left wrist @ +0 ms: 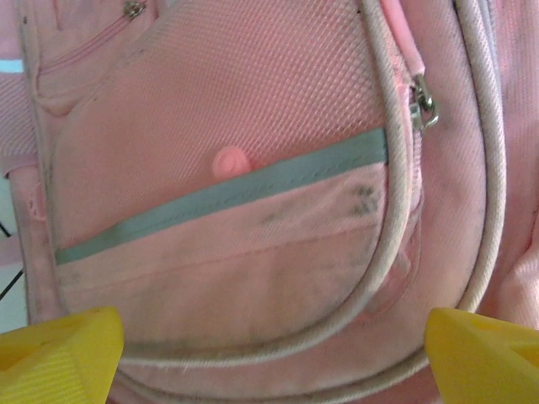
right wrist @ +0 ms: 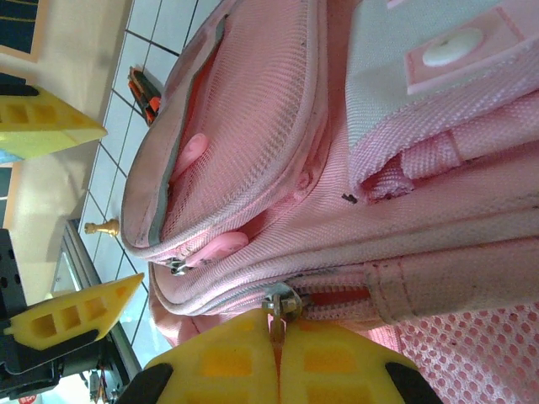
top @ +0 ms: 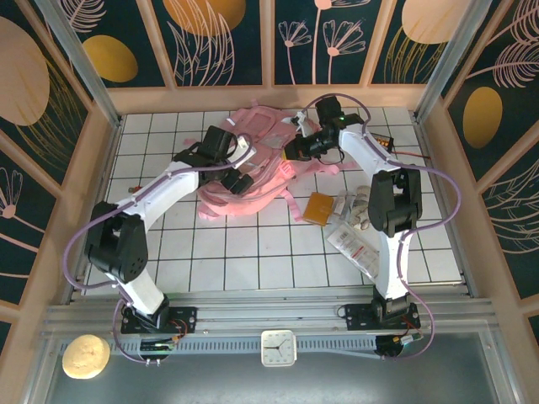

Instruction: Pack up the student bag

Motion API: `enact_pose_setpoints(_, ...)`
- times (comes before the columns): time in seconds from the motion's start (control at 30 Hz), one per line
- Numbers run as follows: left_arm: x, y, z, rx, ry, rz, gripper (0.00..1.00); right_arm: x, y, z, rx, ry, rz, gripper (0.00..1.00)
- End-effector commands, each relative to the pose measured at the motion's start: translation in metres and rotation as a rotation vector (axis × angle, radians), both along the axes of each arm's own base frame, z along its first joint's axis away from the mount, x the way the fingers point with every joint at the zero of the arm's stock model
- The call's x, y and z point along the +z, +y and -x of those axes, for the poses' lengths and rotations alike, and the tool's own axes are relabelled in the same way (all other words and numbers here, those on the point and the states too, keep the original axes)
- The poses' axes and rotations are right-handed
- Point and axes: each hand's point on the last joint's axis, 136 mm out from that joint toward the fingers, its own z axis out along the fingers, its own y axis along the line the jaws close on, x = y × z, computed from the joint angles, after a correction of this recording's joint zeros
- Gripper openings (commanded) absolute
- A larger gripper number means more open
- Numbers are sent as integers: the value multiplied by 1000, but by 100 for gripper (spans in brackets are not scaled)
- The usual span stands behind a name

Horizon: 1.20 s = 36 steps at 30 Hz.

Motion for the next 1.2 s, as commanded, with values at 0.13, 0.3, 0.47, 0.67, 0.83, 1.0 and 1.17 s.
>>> enact_pose_setpoints(0.13,-10,-15,-21,-33,-4,2,79,38,8,6,30,-58,-93,0)
enact_pose_setpoints(0.3,-17,-25,-28,-57,30,15,44,36,8,10,35,-49,-92,0)
enact_pose_setpoints(0.47,-18,-30,-30,-42,66,39,0,28,4,7,20,-50,-55,0)
enact_pose_setpoints(0.67,3,-26,-35,40,63,63,0,-7,-21,-1,-46,-63,163,0)
enact_pose_setpoints(0.83,13,-30,-38,61,74,88,0,-23,-32,3,-46,-91,302,0)
enact_pose_setpoints(1.0,15,-33,-41,68,86,101,0,-25,-14,15,5,-95,298,1)
enact_pose_setpoints(1.17,13,-27,-41,88,76,78,0,-24,-13,12,-4,-87,297,0)
